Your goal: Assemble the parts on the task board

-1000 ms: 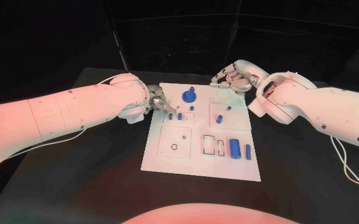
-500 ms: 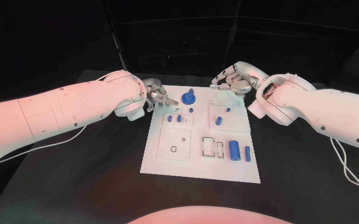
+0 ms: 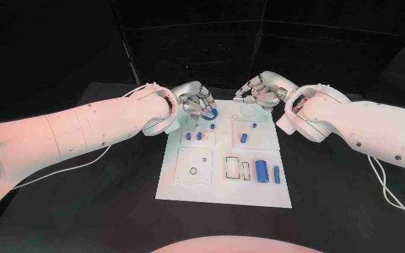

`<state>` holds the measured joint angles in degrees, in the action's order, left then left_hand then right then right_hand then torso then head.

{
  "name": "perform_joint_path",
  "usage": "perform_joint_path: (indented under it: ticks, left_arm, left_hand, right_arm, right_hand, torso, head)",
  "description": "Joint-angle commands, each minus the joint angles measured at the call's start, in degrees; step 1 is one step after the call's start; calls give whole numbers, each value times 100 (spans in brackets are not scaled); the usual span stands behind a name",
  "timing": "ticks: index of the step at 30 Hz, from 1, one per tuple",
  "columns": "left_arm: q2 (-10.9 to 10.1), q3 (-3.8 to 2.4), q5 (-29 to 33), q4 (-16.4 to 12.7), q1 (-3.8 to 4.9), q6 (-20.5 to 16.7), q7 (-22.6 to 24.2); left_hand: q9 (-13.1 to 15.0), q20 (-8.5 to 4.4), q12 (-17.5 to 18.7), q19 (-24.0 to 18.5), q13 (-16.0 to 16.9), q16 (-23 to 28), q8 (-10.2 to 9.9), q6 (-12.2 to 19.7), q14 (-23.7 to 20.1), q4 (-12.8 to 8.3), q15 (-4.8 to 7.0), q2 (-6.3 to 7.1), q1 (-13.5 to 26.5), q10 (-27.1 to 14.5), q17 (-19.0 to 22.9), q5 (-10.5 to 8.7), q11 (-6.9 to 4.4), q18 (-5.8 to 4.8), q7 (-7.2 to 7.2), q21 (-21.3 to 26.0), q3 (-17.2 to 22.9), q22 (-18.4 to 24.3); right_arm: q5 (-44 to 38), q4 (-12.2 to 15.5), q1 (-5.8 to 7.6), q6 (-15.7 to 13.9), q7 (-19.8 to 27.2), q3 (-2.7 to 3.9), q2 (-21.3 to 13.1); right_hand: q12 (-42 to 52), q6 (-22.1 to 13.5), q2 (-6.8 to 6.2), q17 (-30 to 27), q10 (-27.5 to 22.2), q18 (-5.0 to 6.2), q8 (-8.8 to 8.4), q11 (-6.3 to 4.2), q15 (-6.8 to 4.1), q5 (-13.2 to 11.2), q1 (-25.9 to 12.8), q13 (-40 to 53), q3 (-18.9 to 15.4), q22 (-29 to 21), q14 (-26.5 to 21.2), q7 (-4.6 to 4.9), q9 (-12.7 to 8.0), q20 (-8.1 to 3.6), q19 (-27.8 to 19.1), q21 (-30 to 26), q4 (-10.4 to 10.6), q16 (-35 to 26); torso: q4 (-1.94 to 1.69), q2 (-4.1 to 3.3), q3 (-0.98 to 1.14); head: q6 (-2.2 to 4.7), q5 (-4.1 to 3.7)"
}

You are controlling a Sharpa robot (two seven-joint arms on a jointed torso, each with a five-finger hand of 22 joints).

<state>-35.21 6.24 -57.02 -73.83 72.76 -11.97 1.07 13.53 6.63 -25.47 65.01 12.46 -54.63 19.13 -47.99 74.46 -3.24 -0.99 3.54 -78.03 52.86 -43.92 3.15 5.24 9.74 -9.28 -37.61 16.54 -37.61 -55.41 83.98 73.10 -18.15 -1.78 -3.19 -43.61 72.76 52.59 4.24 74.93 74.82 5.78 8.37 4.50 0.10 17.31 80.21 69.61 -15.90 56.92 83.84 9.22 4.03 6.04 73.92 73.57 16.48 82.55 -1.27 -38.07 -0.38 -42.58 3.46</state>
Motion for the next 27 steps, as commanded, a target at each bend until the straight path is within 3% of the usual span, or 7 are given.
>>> perform_joint_path:
  ticks: [1, 5, 9, 15, 27]
  left_arm:
    - [89, 38, -1022, 119, -2, -229, 643]
    - [252, 121, -1672, 284, -9, -39, 520]
    - [364, 158, -2076, 402, -24, 181, 342]
    - [524, 186, -2459, 594, -39, 434, 127]
    - [789, 195, -2591, 890, -59, 485, 65]
  left_hand:
    - [-130, 8, 187, 171, -178, -505, -144, -76, 288, 11, -6, 108, 34, 0, -491, -14, 52, 84, 0, -78, -2, -9]
    - [-301, 0, 395, 473, -403, -1398, -335, -186, 726, 3, 16, 155, 75, 20, -1427, -5, 57, 75, 11, -247, -103, -94]
    - [-415, -19, 507, 863, -539, -1871, -472, -246, 938, -8, 29, 152, 74, 48, -1935, -3, 48, -37, 23, -908, -180, -718]
    - [-492, -41, 569, 1084, -633, -1930, -553, -347, 980, -6, 56, 130, 71, 108, -1888, 0, 27, -106, 50, -1318, -244, -1116]
    - [-566, -73, 634, 1248, -743, -1989, -610, -578, 1039, -7, 84, 48, 28, 325, -1848, 5, -4, -161, 84, -1636, -200, -1438]
  right_arm:
    - [-6, 5, 10, -49, 58, 4, 13]
    - [-6, 2, 10, -45, 61, 4, 28]
    - [-6, 0, 10, -42, 63, 4, 36]
    - [-6, -3, 10, -46, 66, 4, 47]
    - [-6, -12, 9, -116, 76, 4, 76]
  right_hand:
    - [-20, -5, 27, 296, -24, 60, 9, -31, -36, 19, -43, 2, -25, 2, 350, -11, -4, -20, -31, -21, -2, -33]
    - [-20, -5, 27, 296, -24, 60, 9, -31, -36, 19, -43, 2, -25, 2, 350, -11, -4, -20, -31, -21, -2, -33]
    - [-20, -5, 27, 296, -24, 60, 9, -31, -36, 19, -43, 2, -25, 2, 350, -11, -4, -20, -31, -21, -2, -33]
    - [-20, -5, 27, 296, -24, 60, 9, -31, -36, 19, -43, 2, -25, 2, 350, -11, -4, -20, -31, -21, -2, -33]
    - [-16, -4, 34, 299, -22, 59, 10, -32, -36, 33, -37, 5, -24, 8, 350, -11, -3, -19, -28, -18, -7, -32]
  torso:
    - [-6, 0, 4]
    - [-1, 1, 0]
    - [3, -1, 1]
    - [-4, 3, 0]
    - [4, 1, 3]
  head:
    - [2, -12]
    - [4, -11]
    - [2, -10]
    - [0, -16]
    - [-5, -28]
